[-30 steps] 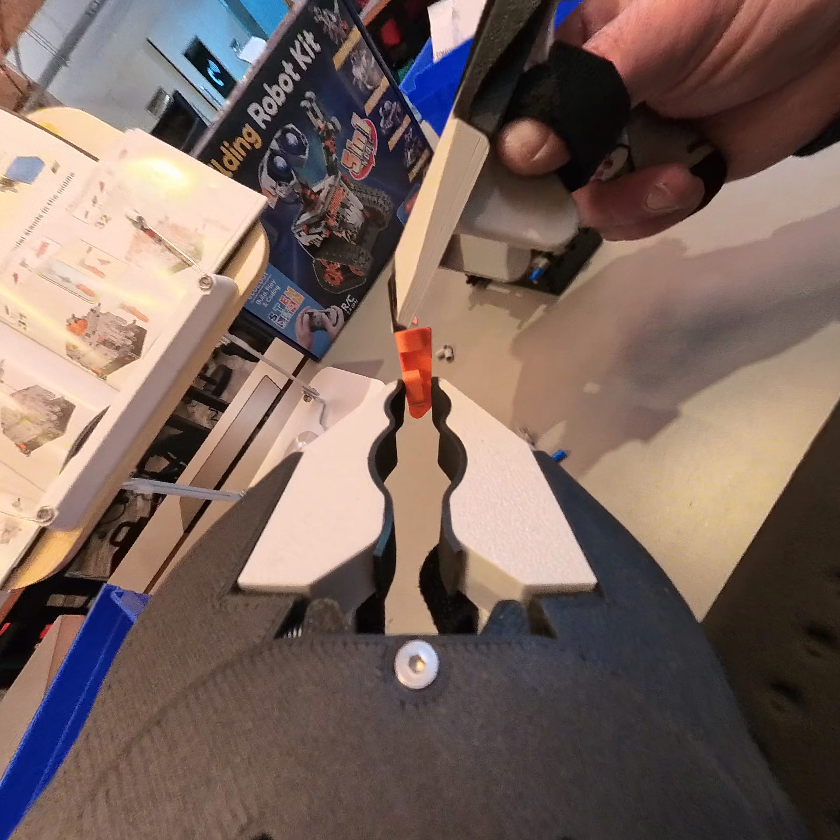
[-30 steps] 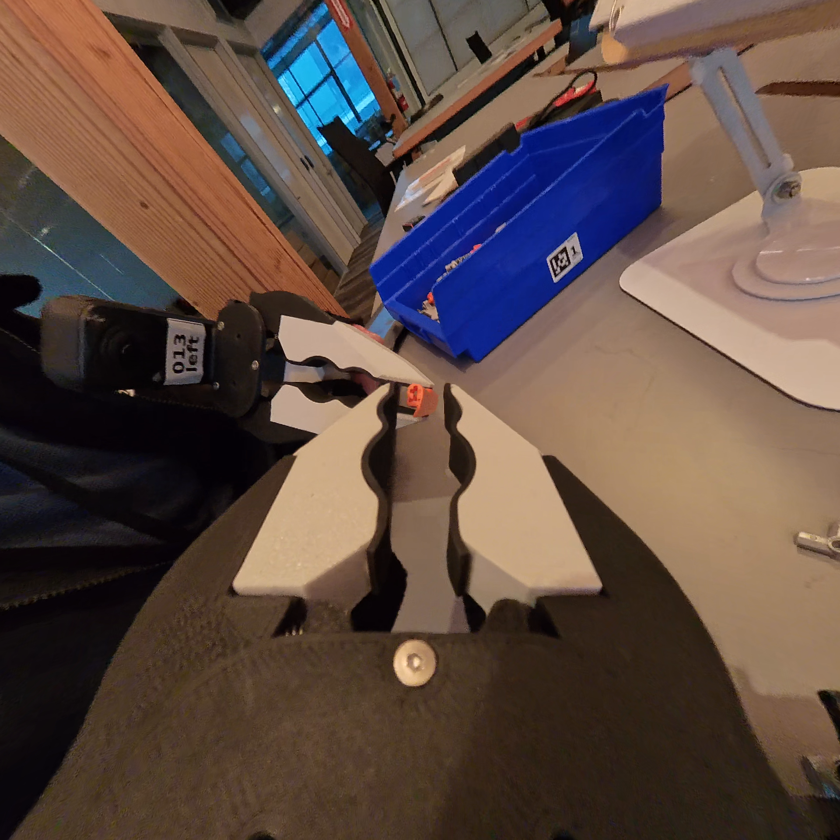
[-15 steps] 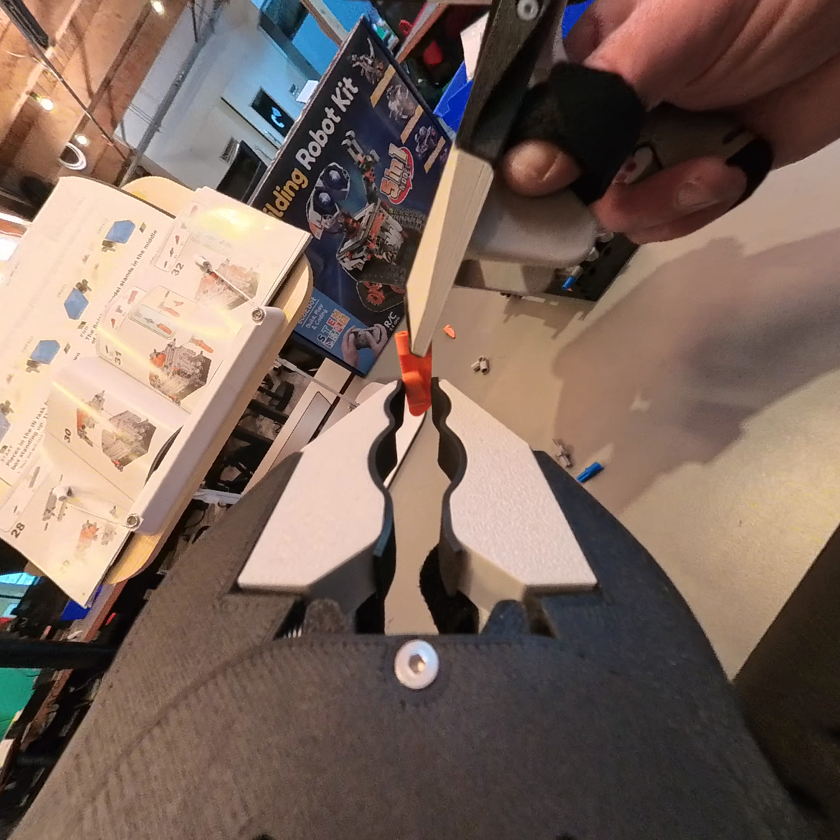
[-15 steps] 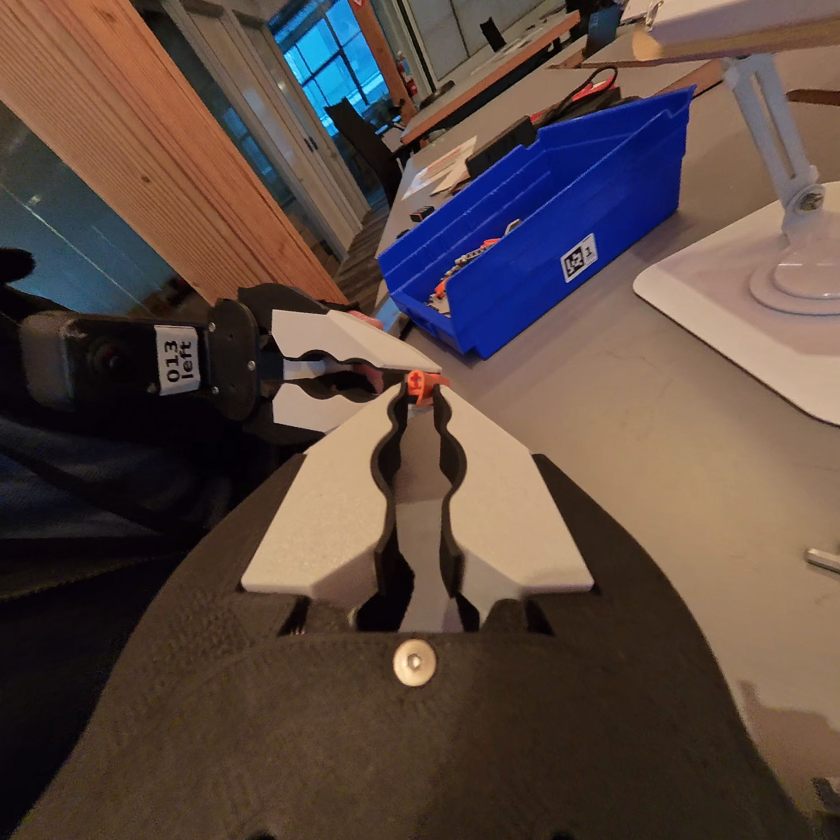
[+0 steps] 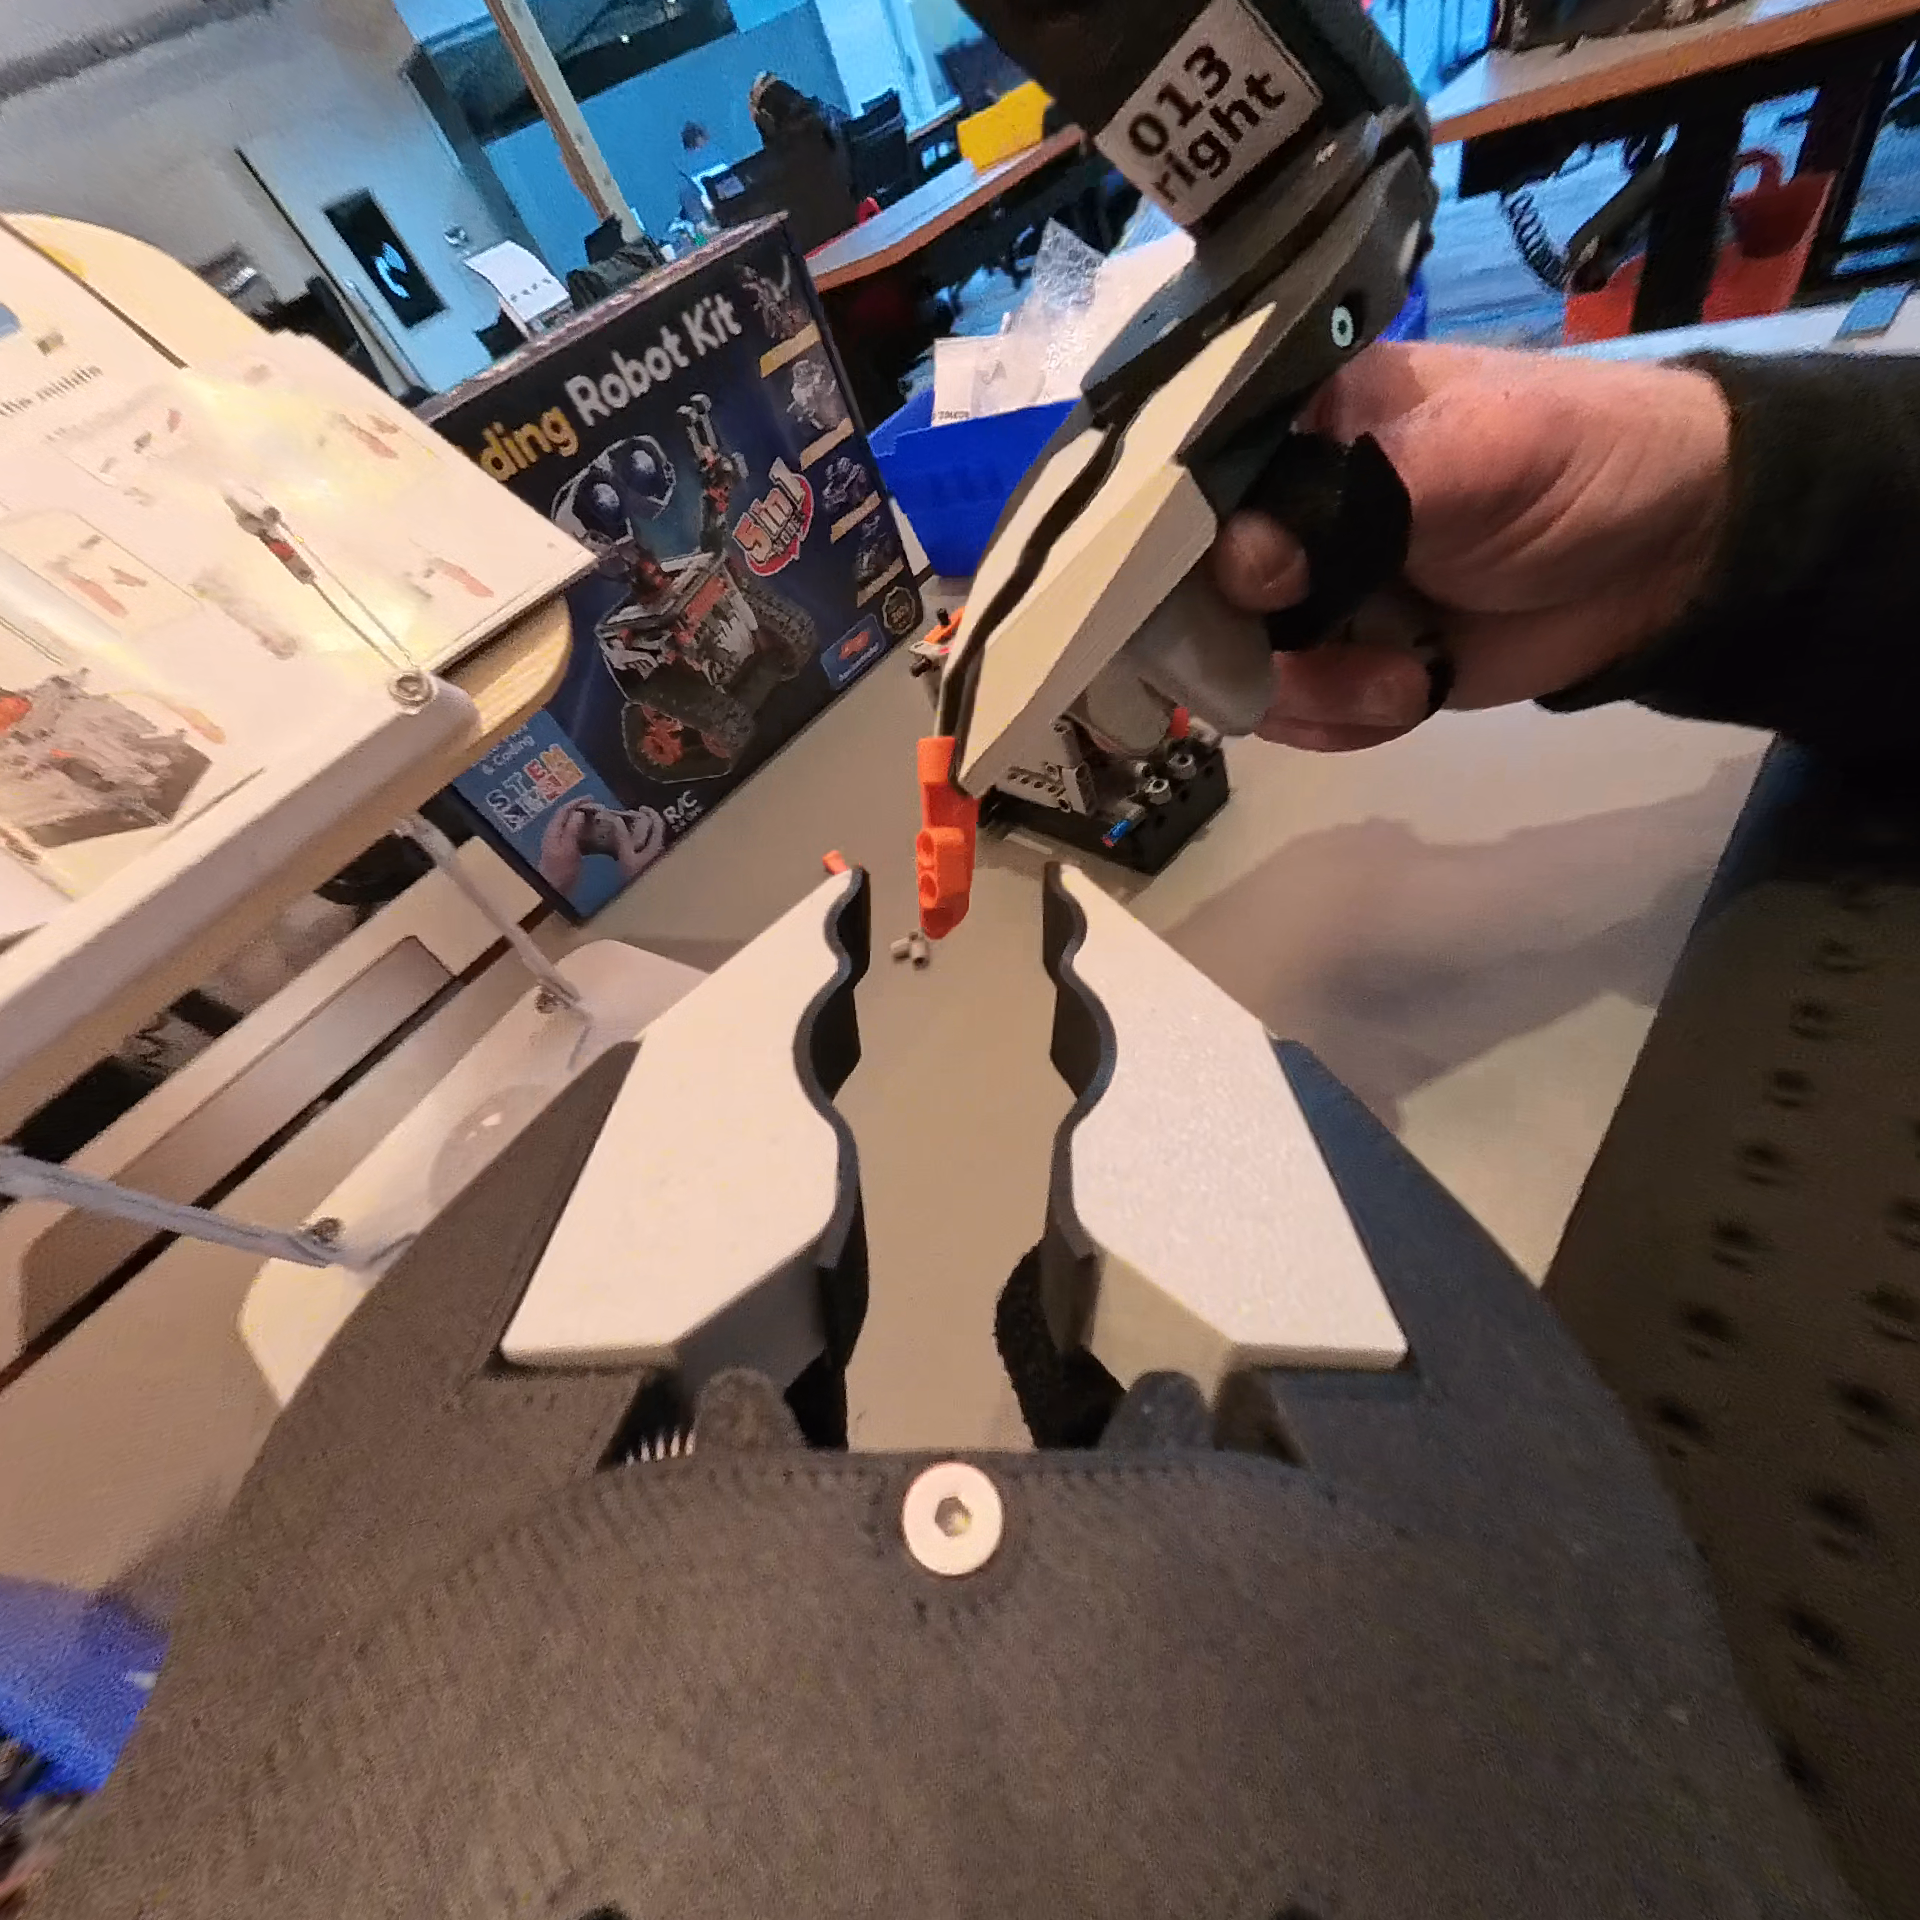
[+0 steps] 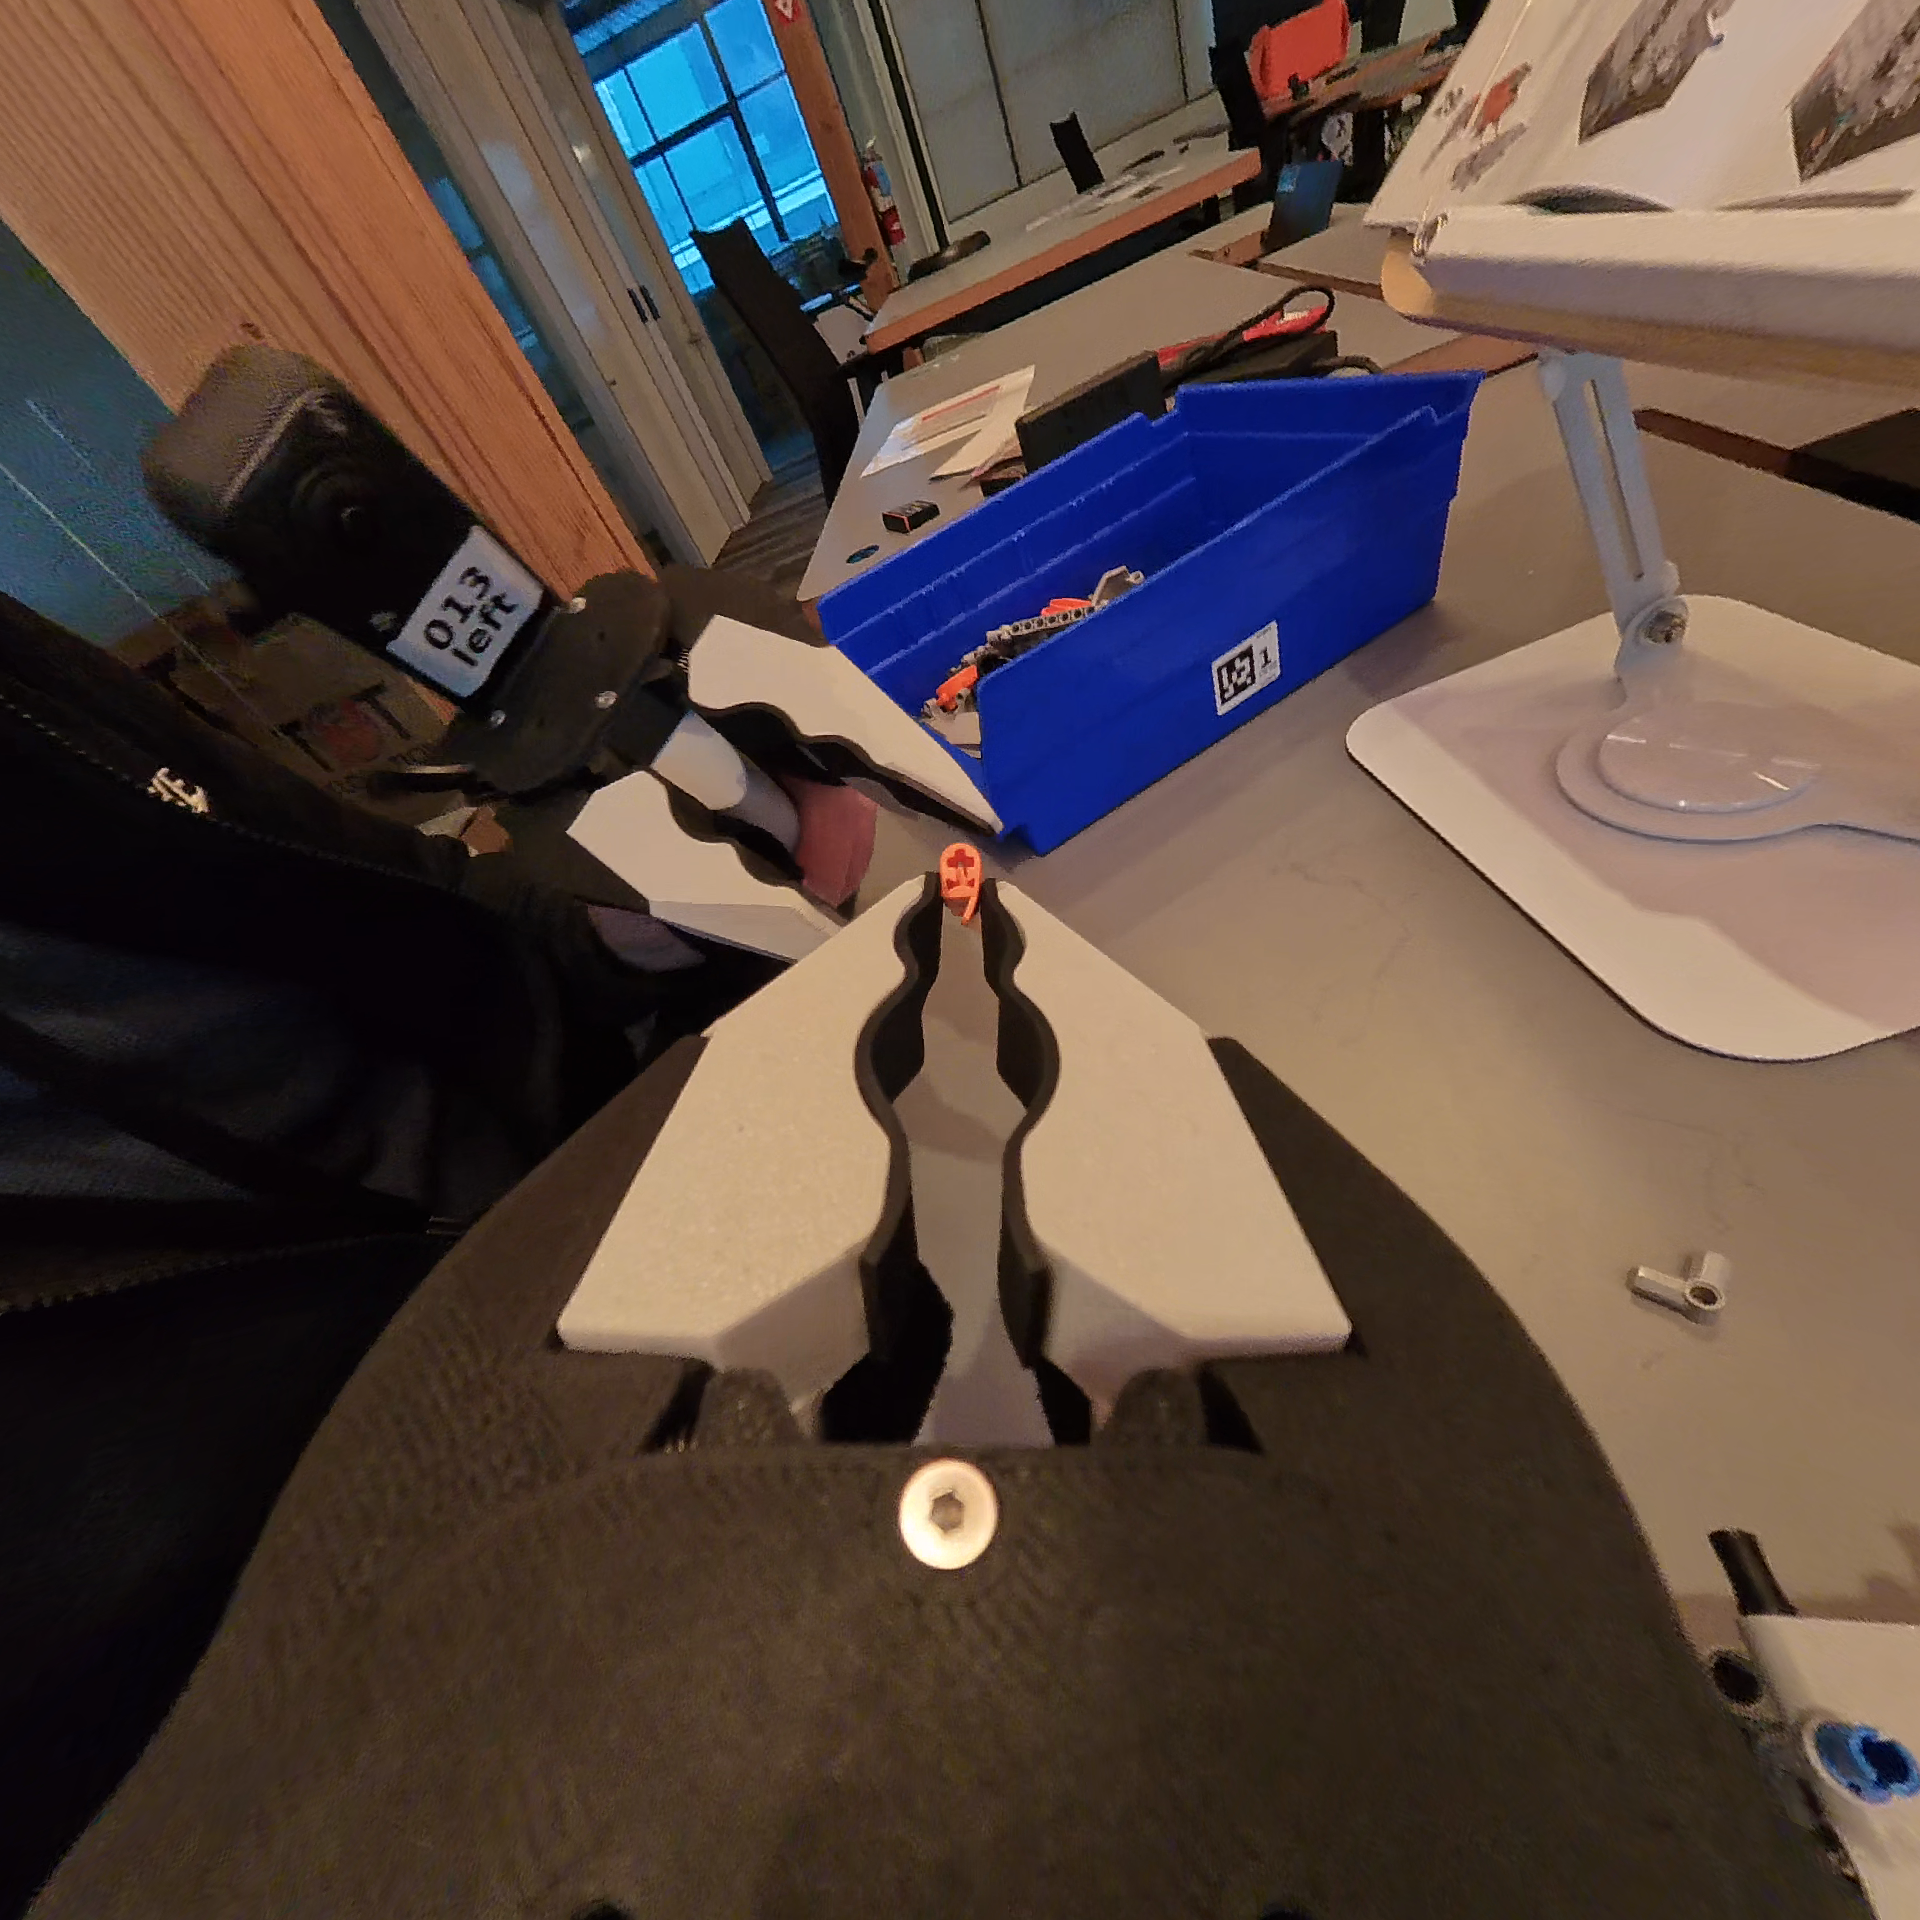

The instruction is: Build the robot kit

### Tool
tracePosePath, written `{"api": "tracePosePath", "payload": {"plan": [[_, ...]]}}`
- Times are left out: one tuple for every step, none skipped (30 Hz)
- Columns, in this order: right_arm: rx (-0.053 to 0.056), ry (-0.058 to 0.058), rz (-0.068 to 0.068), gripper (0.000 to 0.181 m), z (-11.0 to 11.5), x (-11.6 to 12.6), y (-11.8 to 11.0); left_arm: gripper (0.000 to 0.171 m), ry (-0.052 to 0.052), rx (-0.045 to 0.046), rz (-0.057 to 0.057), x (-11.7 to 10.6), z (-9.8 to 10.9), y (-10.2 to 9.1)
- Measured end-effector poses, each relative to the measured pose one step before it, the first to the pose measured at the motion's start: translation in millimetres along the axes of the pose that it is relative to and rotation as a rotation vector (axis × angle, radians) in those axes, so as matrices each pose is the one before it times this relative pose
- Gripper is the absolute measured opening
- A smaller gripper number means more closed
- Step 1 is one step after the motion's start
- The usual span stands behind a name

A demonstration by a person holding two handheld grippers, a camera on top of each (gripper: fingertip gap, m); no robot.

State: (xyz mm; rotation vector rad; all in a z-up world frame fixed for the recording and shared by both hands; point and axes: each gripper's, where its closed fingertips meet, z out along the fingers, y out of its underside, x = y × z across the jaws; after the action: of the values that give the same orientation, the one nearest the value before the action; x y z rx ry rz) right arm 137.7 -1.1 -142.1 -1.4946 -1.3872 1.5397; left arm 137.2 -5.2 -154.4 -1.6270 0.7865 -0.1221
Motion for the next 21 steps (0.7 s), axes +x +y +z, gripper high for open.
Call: {"api": "tracePosePath", "payload": {"plan": [[0.0073,-0.0076,-0.0098,0.004,-1.02,-1.64,-1.47,0.031,0.0146,0.00732,-0.0233,0.09,0.53,-0.59],[0.0018,-0.0079,-0.0094,0.004,-0.81,-1.39,-0.61,0.030,0.0196,0.00546,-0.0188,1.11,0.65,-0.28],[0.0000,-0.0038,-0.0079,0.004,-0.86,-0.65,-0.27,0.030,0.0191,0.00445,-0.0207,1.02,0.78,-0.11],[0.0002,-0.0057,-0.0055,0.004,-0.67,-0.76,-0.11,0.030,0.0140,0.00295,-0.0197,0.00,0.61,0.12],[0.0017,-0.0134,-0.0054,0.004,-0.48,-1.97,-0.50,0.029,0.0170,0.00645,-0.0172,0.66,0.37,-0.45],[0.0016,-0.0114,-0.0050,0.004,-0.19,-1.96,-0.46,0.028,0.0205,0.00604,-0.0187,1.18,0.21,-0.73],[-0.0015,-0.0054,-0.0054,0.004,0.18,-1.05,0.18,0.027,0.0202,0.00523,-0.0191,1.43,0.56,-0.75],[-0.0045,-0.0055,-0.0060,0.004,0.41,-0.94,0.71,0.025,0.0180,0.00617,-0.0155,1.55,0.51,-0.72],[-0.0029,-0.0057,-0.0057,0.005,0.34,-1.05,0.54,0.022,0.0172,0.00894,-0.0119,1.72,0.21,-1.12],[-0.0002,-0.0069,-0.0043,0.004,0.25,-1.09,0.12,0.019,0.0130,0.00560,-0.0132,1.25,0.39,-0.67],[-0.0011,-0.0116,-0.0029,0.004,0.40,-1.87,0.23,0.017,0.0102,0.00326,-0.0147,0.72,0.53,-0.29],[-0.0012,-0.0073,-0.0038,0.004,0.31,-1.23,0.27,0.014,0.0134,0.00579,-0.0127,1.57,0.38,-0.68],[0.0023,-0.0046,-0.0068,0.004,0.00,-1.01,-0.35,0.011,0.0082,0.00752,-0.0059,1.19,-0.11,-0.98],[0.0014,-0.0059,-0.0060,0.004,-0.11,-1.18,-0.35,0.009,0.0005,0.00439,0.0027,0.31,-0.24,-0.44],[0.0001,-0.0051,-0.0037,0.004,-0.13,-0.76,-0.12,0.008,-0.0008,0.00125,0.0075,0.34,-0.35,-0.19],[0.0005,-0.0061,-0.0006,0.004,-0.20,-0.65,0.12,0.008,-0.0013,-0.00205,0.0081,0.64,-0.09,-0.09],[0.0011,-0.0049,0.0028,0.005,-0.10,-0.24,0.10,0.008,-0.0066,-0.00181,0.0117,0.00,-0.14,-0.07],[0.0013,-0.0031,0.0032,0.005,0.04,-0.06,0.07,0.007,-0.0070,-0.00313,0.0095,-0.04,-0.08,0.18],[0.0023,0.0006,0.0042,0.005,0.18,0.53,-0.03,0.007,-0.0118,-0.00195,0.0101,-0.66,-0.20,0.13],[0.0017,0.0076,0.0059,0.005,0.21,1.41,-0.06,0.007,-0.0212,-0.00429,0.0148,-1.83,-0.40,0.24],[0.0006,0.0121,0.0062,0.006,-0.12,2.14,0.09,0.007,-0.0325,-0.01185,0.0232,-3.00,-0.29,0.87]]}}
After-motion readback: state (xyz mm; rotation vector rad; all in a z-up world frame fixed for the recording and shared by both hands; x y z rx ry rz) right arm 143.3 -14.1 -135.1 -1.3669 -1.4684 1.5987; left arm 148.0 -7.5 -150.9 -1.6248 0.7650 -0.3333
